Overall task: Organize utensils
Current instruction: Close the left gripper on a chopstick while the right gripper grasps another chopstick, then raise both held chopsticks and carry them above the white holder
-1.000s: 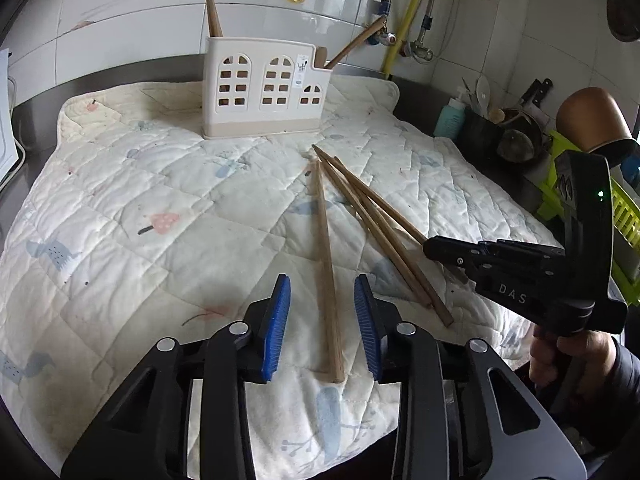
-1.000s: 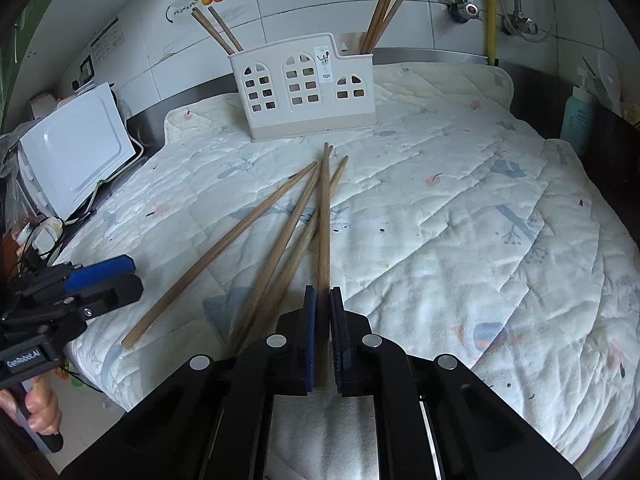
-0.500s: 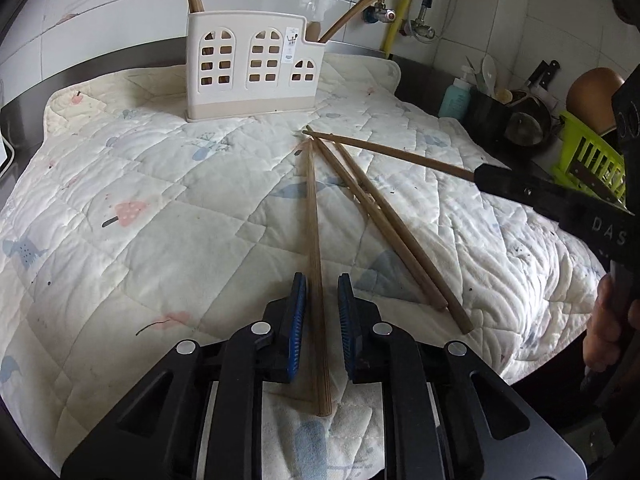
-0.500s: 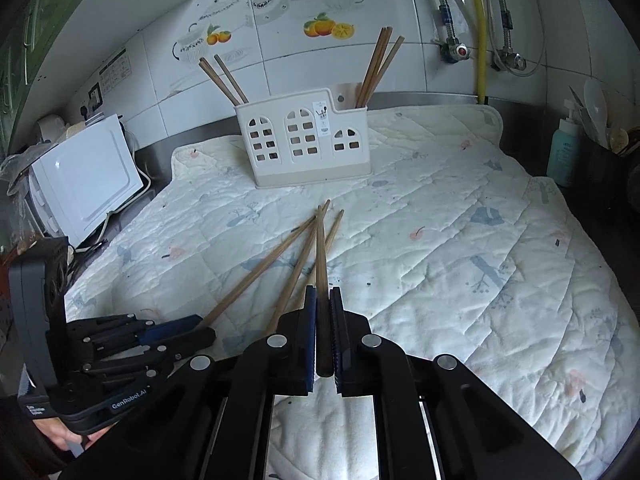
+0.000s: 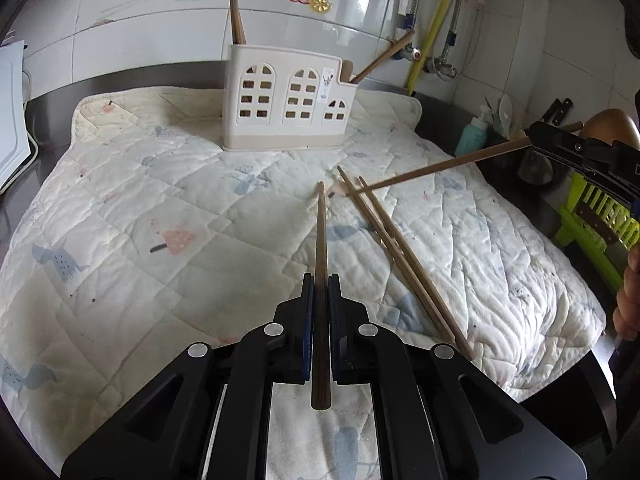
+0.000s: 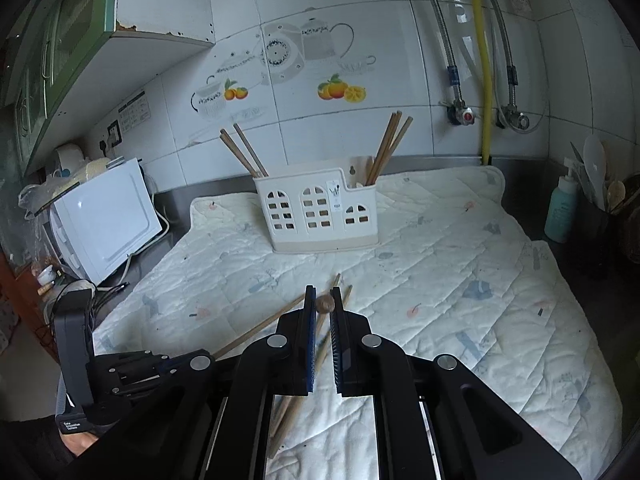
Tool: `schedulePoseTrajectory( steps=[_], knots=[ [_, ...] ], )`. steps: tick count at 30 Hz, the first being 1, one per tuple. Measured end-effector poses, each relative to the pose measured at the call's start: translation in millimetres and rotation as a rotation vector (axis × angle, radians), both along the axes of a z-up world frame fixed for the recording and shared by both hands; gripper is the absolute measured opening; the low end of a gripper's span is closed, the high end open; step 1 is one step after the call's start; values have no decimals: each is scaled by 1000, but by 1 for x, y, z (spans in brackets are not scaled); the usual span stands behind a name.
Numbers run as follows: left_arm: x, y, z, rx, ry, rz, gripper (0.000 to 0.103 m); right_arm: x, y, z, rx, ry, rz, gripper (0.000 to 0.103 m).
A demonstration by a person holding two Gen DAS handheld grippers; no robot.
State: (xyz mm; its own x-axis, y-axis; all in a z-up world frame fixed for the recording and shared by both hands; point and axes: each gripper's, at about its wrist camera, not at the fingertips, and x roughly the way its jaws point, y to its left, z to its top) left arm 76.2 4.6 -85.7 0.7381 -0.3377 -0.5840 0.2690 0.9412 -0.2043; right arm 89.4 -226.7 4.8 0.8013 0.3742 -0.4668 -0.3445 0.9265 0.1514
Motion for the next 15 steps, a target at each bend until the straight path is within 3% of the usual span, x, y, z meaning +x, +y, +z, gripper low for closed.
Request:
schedulePoseTrajectory(
  steps=[8,15],
  knots=[
    [0,14,31,-36,-98,26,5,9,-2,39,27,-56,30,7],
    [8,21,40,-44,-112,26,5,18,7,55,1,-67,64,7]
  ],
)
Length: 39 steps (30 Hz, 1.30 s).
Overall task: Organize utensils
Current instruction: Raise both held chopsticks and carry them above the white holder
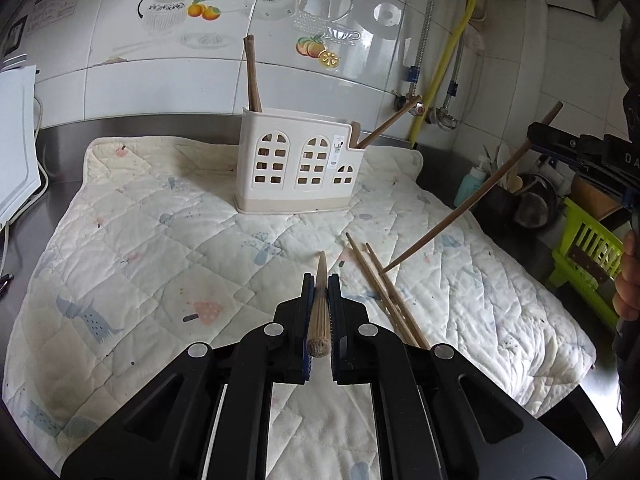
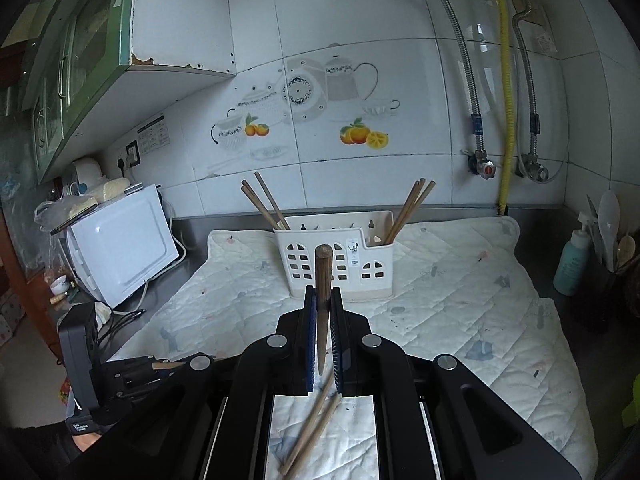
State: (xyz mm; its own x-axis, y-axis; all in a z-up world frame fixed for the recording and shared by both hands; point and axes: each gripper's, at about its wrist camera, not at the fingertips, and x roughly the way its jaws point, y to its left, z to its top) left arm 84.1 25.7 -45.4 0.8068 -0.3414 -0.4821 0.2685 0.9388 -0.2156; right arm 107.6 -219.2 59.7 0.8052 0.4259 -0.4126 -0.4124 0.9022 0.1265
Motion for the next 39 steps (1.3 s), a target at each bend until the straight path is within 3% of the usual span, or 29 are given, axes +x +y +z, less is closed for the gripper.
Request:
schedulePoseTrajectory(
  steps=[11,22,28,39],
  knots=[
    [21,6,45,8,-55,-36,5,40,8,42,-45,-23,43,7],
    [54,2,93,21,-134,-51,5,105,13,97,-96,-95,-5,7],
    [75,-2,131,30,-219,-47,5,151,20,98,-116,-81,-40,7],
    [139,-12,207,42,-399,32,5,197,33,68,-142,-15,-30,7]
  ],
)
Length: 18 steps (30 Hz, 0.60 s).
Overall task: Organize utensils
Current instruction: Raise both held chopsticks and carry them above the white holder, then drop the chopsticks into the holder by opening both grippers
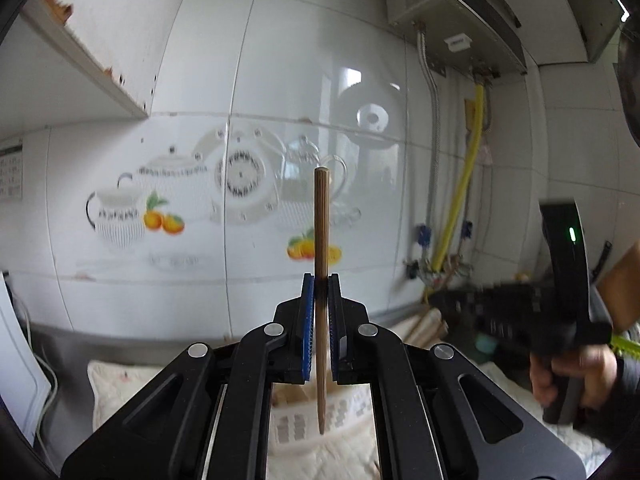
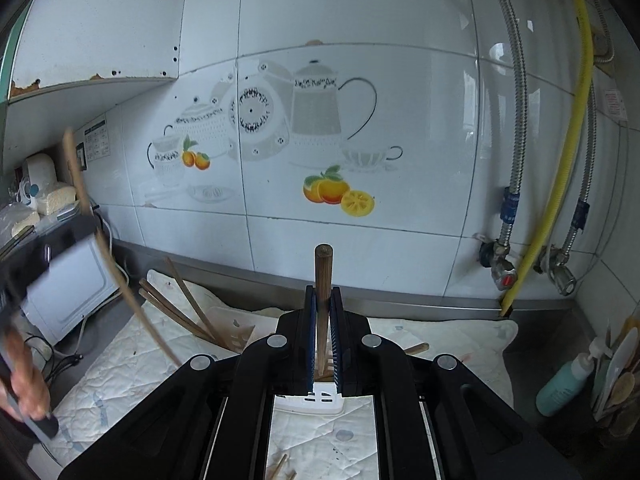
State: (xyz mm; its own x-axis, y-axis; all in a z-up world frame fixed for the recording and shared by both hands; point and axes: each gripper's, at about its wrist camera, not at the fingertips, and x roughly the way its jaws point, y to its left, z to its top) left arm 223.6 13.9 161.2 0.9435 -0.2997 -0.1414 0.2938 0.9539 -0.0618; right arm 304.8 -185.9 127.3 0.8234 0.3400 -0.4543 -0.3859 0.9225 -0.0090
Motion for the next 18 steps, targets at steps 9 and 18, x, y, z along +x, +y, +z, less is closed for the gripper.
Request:
schedulePoseTrajectory(
  steps=[9,18],
  knots=[
    [58,-4,7,-17,-20,69,5,18,1,-24,-19,41,19,7],
    [89,0,-42,-2,108,76,5,21,-2,-39,-19,59,22,7]
  ],
)
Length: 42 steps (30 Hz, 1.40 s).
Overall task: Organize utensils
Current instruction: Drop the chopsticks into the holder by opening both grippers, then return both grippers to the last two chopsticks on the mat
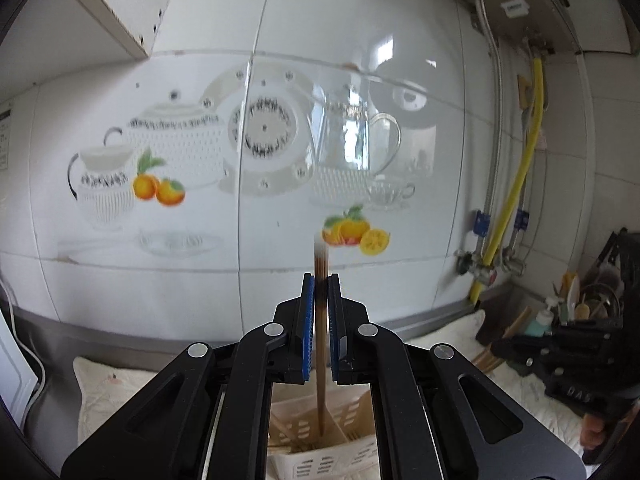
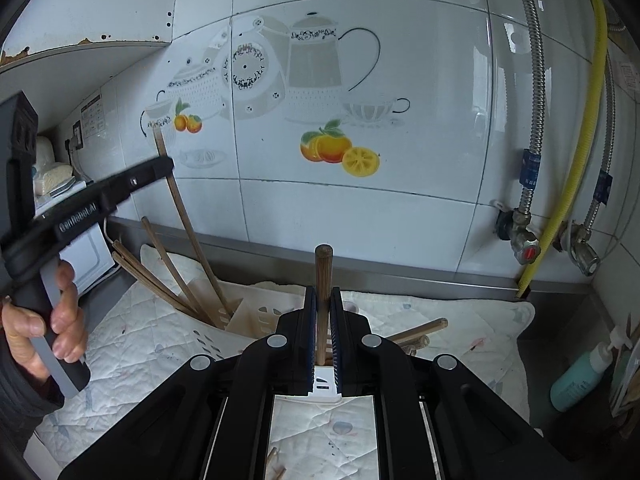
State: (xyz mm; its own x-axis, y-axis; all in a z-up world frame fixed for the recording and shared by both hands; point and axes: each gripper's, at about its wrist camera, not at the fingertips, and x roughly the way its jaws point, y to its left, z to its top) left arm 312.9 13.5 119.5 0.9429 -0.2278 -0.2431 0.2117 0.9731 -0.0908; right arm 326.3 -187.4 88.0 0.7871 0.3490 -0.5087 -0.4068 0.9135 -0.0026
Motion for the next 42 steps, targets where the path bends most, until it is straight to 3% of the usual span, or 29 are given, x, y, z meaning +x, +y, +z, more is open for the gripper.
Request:
schedulePoseTrajectory(
  steps=[4,7,15,20,30,37,42],
  knots=[
    [1,5,-8,-18,40,-6,9,-2,1,2,-5,-4,-10,10],
    [-6,7,-6,-17,37,-18,12,-9,1,8,-15,-25,-18,19],
    [-54,13,18,-21,-17,-8,41,-53,-6,29,-17,-97,-29,25],
    [-100,19,18,-39,-29,-8,58,-97,-11,18,6,-96,-10,26],
    [-180,37,-26,-68,-8,40,90,-172,-12,-61,16,28,-16,26],
    [-208,49,-66,-62,63,93,98,-212,-2,-122,-3,130,-36,23],
    [-216,58,-93,-86,127,132,98,-227,2,-164,34,228,-66,14]
  ],
)
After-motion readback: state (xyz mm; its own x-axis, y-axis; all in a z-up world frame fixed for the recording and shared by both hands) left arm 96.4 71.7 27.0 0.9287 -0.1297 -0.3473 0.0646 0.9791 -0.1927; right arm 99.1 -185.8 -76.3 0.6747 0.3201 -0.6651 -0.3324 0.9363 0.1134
